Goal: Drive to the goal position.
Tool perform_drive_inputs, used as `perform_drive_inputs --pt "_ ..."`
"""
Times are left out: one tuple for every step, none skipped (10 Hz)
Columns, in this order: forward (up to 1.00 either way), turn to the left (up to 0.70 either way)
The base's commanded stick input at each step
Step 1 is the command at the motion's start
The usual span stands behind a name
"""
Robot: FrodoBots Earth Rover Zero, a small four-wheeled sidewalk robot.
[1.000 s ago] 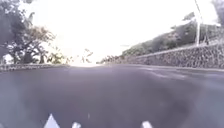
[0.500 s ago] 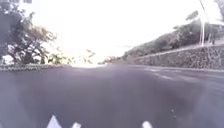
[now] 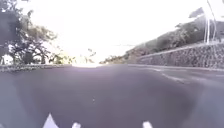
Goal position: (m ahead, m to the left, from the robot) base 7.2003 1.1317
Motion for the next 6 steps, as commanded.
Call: perform_drive_inputs --pt "0.85 0.00" --pt "0.85 0.00" --pt "0.85 0.00" --pt "0.85 0.00" --pt "0.85 0.00" --pt "0.85 0.00"
